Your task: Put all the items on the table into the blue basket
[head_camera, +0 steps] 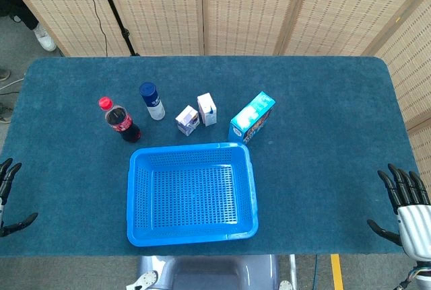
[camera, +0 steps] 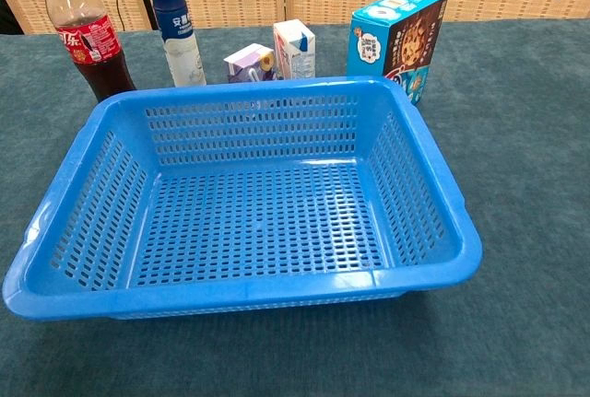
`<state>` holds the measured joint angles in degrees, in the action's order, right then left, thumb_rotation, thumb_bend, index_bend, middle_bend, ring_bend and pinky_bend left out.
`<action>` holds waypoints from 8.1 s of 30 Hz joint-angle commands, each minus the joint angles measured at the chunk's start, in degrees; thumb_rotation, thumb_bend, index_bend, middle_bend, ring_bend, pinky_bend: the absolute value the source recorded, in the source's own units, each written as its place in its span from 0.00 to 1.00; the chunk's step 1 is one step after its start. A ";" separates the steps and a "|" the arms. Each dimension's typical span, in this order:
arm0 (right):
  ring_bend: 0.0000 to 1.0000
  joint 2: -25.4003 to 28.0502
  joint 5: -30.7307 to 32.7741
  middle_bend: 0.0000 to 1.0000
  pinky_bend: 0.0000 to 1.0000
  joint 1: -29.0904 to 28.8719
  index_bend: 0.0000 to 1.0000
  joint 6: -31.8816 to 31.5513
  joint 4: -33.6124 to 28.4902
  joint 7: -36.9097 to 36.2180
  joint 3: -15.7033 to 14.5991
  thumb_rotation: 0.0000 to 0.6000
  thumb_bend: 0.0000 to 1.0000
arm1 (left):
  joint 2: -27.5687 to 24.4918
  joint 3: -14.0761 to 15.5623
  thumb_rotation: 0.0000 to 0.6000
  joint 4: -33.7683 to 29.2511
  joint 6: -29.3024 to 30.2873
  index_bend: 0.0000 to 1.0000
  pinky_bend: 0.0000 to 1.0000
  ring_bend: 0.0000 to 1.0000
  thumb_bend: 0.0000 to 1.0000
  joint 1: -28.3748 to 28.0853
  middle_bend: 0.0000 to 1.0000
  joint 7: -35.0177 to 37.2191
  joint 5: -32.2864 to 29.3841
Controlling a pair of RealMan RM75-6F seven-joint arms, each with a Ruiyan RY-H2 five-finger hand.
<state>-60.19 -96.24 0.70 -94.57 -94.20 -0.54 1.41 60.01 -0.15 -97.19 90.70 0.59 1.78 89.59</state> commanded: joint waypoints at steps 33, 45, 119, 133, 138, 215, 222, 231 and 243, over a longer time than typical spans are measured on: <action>0.00 -0.22 3.17 0.00 0.00 -21.41 0.00 18.66 4.93 0.43 11.70 1.00 0.00 | 0.44 -1.22 1.00 -1.41 -1.45 0.00 0.00 0.00 0.11 -0.54 0.00 -2.36 -3.09; 0.00 -5.52 4.12 0.00 0.09 -41.86 0.00 38.54 14.30 -5.29 15.66 1.00 0.00 | 1.44 -2.32 1.00 -2.27 -4.05 0.00 0.00 0.00 0.11 -1.65 0.00 -6.08 -6.97; 0.53 -2.12 -20.51 0.59 0.57 -52.53 0.65 22.75 -2.00 -6.79 6.28 1.00 0.65 | 2.41 -2.61 1.00 -3.78 -6.60 0.00 0.00 0.00 0.11 -3.68 0.00 -10.04 -9.99; 0.48 -10.34 -23.99 0.57 0.54 -58.51 0.65 29.50 9.62 -0.31 3.71 1.00 0.72 | 1.88 -2.65 1.00 -3.18 -6.82 0.00 0.00 0.00 0.11 -3.35 0.00 -8.50 -10.78; 0.45 -10.53 -25.99 0.56 0.54 -57.78 0.65 27.96 12.71 0.95 0.69 1.00 0.72 | 1.97 -2.80 1.00 -3.36 -6.89 0.00 0.00 0.00 0.11 -3.44 0.00 -8.90 -11.08; 0.00 -10.43 3.40 0.00 0.05 -16.81 0.02 4.21 20.03 -20.42 -0.83 1.00 0.00 | 22.24 -16.27 1.00 31.22 -33.22 0.00 0.00 0.00 0.10 -31.72 0.00 56.86 -11.41; 0.00 -10.36 3.00 0.00 0.05 -16.46 0.02 4.03 20.09 -20.77 -0.15 1.00 0.00 | 26.86 -15.80 1.00 36.45 -36.95 0.00 0.00 0.00 0.10 -35.28 0.00 57.54 -11.91; 0.00 -10.36 2.99 0.00 0.05 -16.24 0.03 4.39 20.65 -22.33 0.62 1.00 0.00 | 32.32 -17.06 1.00 42.67 -39.89 0.03 0.08 0.00 0.30 -38.81 0.01 56.15 -14.66; 0.00 -10.44 2.58 0.00 0.05 -16.07 0.03 4.94 20.84 -23.11 1.06 1.00 0.00 | 34.58 -19.26 1.00 42.55 -36.82 0.56 0.39 0.32 0.50 -38.37 0.41 51.22 -18.07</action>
<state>-70.62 -93.66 -15.38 -89.63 -73.35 -23.65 2.47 95.02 -19.16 -54.01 53.25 -38.14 52.45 71.46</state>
